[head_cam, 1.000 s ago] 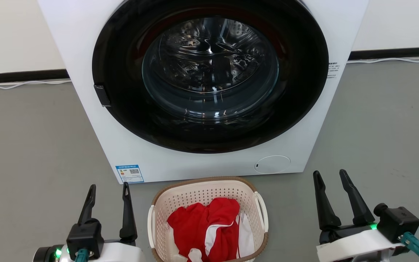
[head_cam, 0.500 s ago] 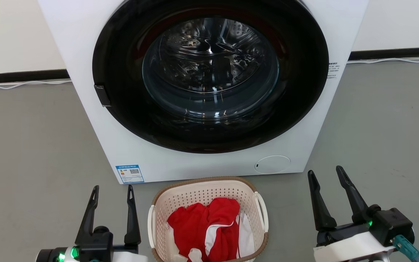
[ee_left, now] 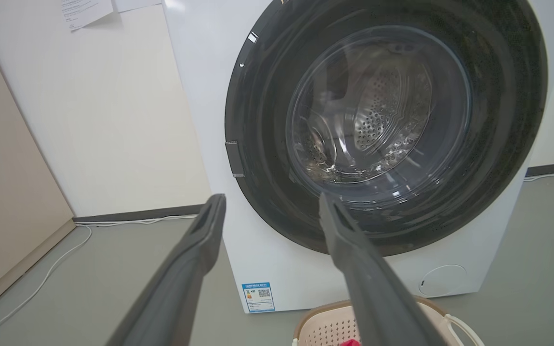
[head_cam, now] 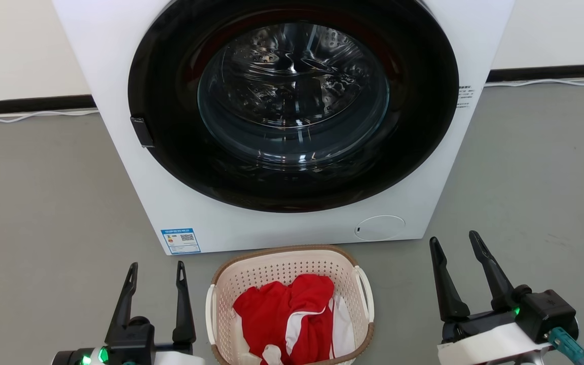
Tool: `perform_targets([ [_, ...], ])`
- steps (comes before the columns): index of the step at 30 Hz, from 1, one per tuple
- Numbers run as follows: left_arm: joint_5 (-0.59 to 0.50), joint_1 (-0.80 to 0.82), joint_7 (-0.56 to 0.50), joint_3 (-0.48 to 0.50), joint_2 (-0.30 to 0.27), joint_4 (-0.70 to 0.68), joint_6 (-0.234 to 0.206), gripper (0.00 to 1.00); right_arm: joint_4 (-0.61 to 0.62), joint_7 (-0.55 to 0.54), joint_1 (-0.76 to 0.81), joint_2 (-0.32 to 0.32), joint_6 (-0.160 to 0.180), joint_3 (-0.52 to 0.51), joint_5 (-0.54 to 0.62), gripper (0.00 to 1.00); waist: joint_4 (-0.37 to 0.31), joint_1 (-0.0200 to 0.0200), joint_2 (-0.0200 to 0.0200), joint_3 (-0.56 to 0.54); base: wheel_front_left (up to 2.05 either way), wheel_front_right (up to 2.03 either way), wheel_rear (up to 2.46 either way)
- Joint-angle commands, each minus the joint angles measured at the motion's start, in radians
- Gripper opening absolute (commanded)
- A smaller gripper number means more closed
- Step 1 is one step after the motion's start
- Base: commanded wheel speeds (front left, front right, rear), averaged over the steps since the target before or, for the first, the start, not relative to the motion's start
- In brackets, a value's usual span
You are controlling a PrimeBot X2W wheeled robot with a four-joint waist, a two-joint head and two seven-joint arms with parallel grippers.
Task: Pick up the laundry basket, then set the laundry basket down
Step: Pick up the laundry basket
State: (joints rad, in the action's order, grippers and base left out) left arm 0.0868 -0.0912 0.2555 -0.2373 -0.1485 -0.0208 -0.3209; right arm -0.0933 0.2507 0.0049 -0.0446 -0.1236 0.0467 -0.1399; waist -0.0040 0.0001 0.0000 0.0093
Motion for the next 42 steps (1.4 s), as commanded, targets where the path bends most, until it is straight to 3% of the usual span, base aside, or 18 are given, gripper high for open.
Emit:
perform_targets([
  [1, -0.013, 0.028, 0.006, 0.038, 0.006, -0.022, 0.008, 1.00, 0.033, 0.011, -0.012, -0.006, -0.007, 0.024, 0.006, 1.00, 0.000, 0.0000, 0.0000, 0.002, 0.00, 0.00, 0.00],
  [14, -0.025, 0.044, 0.006, 0.058, 0.025, -0.020, 0.030, 1.00, 0.021, 0.011, -0.032, -0.006, -0.007, 0.028, -0.002, 1.00, 0.004, 0.0000, 0.0000, 0.042, 0.00, 0.00, 0.00],
  [18, -0.003, 0.072, 0.006, 0.070, 0.037, 0.003, 0.063, 1.00, -0.003, 0.011, -0.070, -0.006, -0.007, 0.039, -0.001, 1.00, 0.008, 0.0000, 0.0000, 0.092, 0.00, 0.00, 0.00],
  [42, 0.040, 0.458, 0.006, 0.155, 0.091, 0.327, 0.235, 1.00, -0.249, 0.011, -0.421, -0.006, -0.007, 0.010, 0.033, 1.00, 0.042, 0.0000, 0.0000, 0.521, 0.00, 0.00, 0.00],
])
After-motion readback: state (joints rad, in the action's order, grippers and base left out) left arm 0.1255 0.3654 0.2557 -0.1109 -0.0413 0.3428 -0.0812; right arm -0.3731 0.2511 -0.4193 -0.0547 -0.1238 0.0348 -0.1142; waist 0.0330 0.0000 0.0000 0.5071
